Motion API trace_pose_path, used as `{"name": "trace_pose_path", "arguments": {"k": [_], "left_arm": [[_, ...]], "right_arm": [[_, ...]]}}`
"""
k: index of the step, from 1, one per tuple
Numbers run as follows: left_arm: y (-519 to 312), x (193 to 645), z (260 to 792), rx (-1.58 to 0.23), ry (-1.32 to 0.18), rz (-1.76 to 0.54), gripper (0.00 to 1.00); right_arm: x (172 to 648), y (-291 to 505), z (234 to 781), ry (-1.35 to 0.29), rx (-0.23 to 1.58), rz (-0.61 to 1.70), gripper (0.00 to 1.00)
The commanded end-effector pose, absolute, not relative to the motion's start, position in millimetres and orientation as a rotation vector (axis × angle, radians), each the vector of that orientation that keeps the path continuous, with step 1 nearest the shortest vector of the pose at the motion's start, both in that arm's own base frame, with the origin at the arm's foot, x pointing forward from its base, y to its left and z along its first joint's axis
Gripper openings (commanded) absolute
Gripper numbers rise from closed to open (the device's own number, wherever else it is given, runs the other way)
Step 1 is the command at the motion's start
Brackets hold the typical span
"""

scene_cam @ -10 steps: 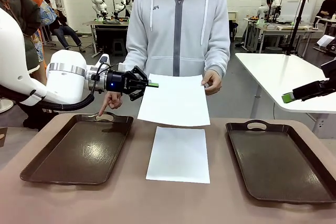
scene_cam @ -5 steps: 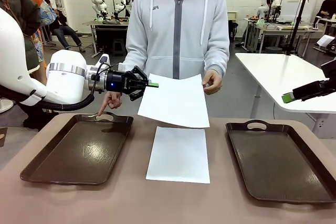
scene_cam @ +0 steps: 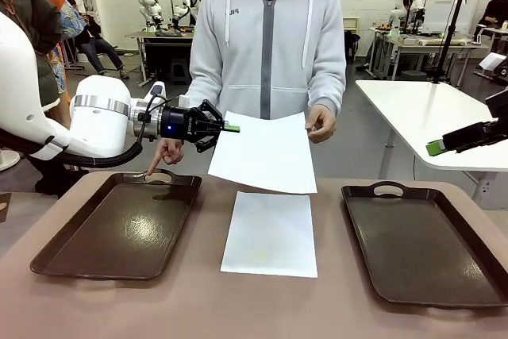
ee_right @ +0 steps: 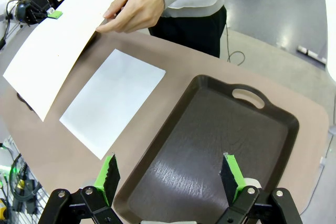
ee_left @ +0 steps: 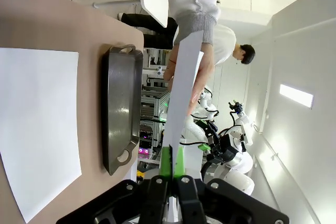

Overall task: Sort the A4 documents.
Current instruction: Place the A4 Paper in the designated Handle tray.

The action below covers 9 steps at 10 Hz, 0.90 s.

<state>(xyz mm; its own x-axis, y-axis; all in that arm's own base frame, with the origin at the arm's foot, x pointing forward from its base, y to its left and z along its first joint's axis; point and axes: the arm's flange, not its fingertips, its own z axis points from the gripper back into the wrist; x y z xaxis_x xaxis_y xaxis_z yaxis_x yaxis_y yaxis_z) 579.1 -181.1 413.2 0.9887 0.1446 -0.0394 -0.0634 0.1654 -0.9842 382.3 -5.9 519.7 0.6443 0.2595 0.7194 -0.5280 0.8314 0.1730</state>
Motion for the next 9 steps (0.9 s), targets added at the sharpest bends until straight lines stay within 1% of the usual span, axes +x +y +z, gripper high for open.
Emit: {"name": "trace_pose_path", "arguments": {"k": [1,6,8,9], "left_arm": [[-181,580,414,-1.396,-0.068,0.154,0.0],[-181,579,413,-1.397,-0.069,0.148,0.01],[-172,574,425,-1.338,-0.035,0.026,0.01],[-158,567,430,-1.336,-0.023,0.005,0.01]], "right_arm": [[383,-7,518,-0.747,0.405,0.466,1.0],[383,-7,518,-0.747,0.405,0.466,1.0],[383,-7,518,-0.747,0.405,0.466,1.0],[383,-7,518,-0.747,0.405,0.466,1.0]]}}
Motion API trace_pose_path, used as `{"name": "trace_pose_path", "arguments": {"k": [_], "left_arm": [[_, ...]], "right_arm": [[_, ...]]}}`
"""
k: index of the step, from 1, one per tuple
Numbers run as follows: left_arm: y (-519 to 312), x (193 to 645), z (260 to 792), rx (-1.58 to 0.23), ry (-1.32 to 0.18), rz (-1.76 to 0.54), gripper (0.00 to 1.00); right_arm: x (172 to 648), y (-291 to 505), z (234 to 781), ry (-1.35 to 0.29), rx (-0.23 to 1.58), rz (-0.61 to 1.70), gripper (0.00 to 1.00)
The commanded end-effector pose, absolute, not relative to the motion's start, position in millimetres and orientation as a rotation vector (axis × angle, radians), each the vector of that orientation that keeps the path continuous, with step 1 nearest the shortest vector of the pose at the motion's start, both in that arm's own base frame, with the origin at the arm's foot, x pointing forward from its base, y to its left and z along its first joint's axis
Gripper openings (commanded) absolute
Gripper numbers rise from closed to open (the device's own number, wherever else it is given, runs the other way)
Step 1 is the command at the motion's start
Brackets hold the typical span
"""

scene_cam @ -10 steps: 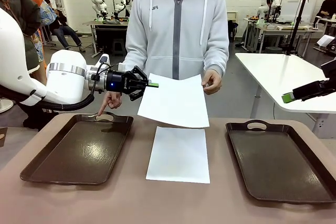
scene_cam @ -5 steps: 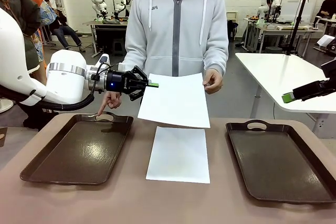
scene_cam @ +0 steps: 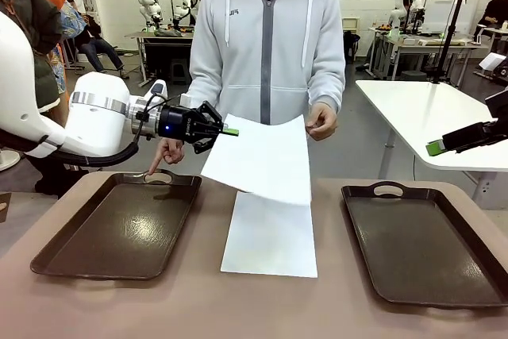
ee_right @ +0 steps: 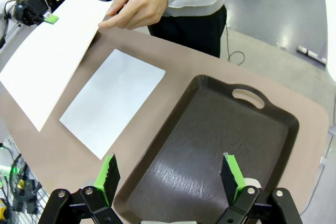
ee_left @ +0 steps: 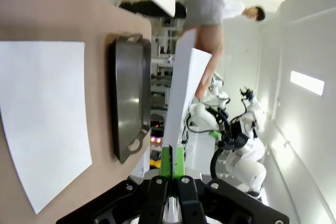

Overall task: Sort the A4 documents.
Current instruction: Place the A4 Paper in the designated Handle tray.

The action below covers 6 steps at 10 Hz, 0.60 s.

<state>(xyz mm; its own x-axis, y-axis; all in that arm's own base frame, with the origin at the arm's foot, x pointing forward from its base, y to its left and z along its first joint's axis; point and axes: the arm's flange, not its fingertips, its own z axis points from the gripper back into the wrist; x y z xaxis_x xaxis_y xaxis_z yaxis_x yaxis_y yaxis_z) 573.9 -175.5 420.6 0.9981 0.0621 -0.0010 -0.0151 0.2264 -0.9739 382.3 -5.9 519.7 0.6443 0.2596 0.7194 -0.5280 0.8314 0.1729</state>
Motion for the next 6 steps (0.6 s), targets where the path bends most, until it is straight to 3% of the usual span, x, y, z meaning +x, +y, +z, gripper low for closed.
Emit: {"name": "trace_pose_path", "arguments": {"k": [1,6], "left_arm": [[-138,558,434,-1.308,-0.04,0.019,0.01],[-22,501,443,-1.2,-0.211,0.191,0.01]], "right_arm": [[383,-7,518,-0.747,0.405,0.466,1.0],[383,-7,518,-0.747,0.405,0.466,1.0]]}}
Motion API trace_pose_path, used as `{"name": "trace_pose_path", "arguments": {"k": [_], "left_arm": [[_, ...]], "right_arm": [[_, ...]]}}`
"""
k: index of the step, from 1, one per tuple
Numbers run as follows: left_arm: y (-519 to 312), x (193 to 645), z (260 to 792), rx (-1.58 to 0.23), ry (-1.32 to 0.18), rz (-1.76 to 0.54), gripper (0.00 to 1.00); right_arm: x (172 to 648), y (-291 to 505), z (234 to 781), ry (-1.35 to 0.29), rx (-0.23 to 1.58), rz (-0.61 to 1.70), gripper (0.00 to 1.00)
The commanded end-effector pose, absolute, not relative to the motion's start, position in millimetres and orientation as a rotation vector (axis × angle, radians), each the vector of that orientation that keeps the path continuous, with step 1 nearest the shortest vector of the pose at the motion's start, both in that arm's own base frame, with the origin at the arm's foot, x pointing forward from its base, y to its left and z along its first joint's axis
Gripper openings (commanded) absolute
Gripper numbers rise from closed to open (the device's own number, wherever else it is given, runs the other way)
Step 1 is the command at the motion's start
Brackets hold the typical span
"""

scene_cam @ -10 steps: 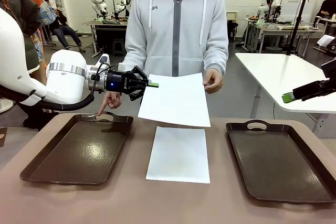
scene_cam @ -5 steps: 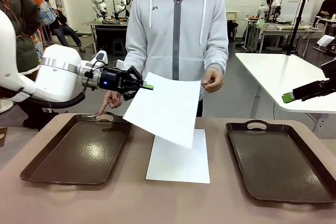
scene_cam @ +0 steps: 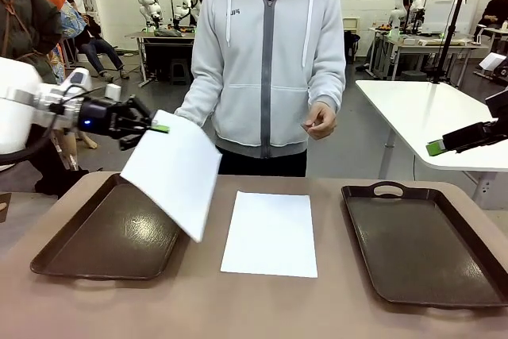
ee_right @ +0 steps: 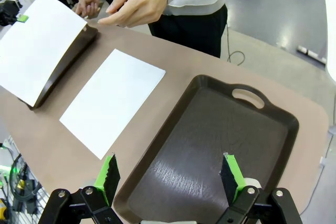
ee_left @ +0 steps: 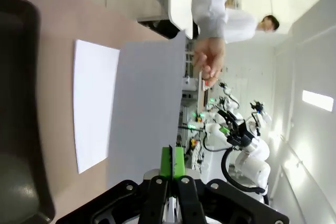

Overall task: Sort the A4 documents.
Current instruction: Place the A4 Paper in the designated Handle tray.

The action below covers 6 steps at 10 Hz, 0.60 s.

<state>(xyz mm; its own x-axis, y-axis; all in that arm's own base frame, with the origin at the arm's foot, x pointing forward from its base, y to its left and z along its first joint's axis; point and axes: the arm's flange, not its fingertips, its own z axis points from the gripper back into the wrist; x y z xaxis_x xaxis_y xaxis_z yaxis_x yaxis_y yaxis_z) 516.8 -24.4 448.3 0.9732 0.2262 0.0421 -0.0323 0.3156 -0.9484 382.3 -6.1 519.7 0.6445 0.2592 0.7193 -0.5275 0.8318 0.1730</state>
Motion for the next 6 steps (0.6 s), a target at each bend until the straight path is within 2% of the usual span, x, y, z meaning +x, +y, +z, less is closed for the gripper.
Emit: {"name": "trace_pose_path", "arguments": {"k": [1,4,6], "left_arm": [[-6,496,433,-1.195,-0.214,0.188,0.01],[17,510,384,-1.219,-0.205,0.109,0.01],[25,517,371,-1.195,-0.208,0.114,0.01]], "right_arm": [[383,-7,518,-0.747,0.405,0.466,1.0],[383,-7,518,-0.747,0.405,0.466,1.0],[383,-7,518,-0.747,0.405,0.466,1.0]]}}
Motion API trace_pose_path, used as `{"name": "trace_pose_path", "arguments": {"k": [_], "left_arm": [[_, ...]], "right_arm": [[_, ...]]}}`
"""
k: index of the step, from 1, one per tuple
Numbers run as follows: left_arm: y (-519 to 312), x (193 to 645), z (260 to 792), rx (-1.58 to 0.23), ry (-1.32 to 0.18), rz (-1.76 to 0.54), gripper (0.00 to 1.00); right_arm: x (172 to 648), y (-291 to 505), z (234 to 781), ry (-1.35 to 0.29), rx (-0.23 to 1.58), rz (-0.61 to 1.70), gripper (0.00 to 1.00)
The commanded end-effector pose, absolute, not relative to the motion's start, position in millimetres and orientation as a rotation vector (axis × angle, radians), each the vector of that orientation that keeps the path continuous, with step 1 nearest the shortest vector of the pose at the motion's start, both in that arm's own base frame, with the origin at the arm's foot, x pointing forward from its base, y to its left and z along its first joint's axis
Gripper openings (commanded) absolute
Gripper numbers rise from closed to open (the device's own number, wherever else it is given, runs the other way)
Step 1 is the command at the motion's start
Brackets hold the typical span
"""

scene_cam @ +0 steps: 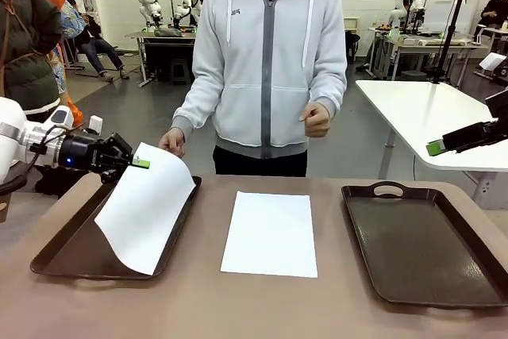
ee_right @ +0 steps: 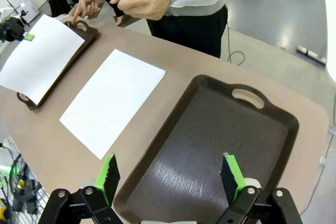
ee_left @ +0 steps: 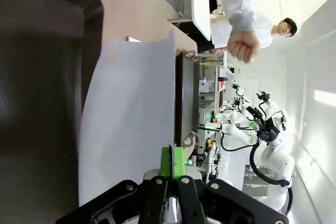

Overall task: Sort the A4 documents.
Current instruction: Place the A4 Paper in the designated Handle tray.

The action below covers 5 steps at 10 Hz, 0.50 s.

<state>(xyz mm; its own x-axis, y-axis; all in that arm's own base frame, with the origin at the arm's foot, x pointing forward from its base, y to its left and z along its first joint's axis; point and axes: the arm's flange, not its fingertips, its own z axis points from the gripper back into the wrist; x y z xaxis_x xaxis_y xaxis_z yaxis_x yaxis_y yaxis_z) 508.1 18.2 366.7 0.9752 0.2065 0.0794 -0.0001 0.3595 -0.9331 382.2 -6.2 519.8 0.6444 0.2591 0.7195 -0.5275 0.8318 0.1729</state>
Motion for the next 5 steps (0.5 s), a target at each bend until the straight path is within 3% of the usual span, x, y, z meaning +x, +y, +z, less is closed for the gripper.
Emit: {"name": "trace_pose_path", "arguments": {"k": [1,5], "left_arm": [[33,522,371,-1.14,-0.215,0.129,0.01],[36,540,357,-0.906,-0.161,0.105,0.01]], "right_arm": [[383,-7,518,-0.747,0.405,0.466,1.0],[383,-7,518,-0.747,0.405,0.466,1.0]]}}
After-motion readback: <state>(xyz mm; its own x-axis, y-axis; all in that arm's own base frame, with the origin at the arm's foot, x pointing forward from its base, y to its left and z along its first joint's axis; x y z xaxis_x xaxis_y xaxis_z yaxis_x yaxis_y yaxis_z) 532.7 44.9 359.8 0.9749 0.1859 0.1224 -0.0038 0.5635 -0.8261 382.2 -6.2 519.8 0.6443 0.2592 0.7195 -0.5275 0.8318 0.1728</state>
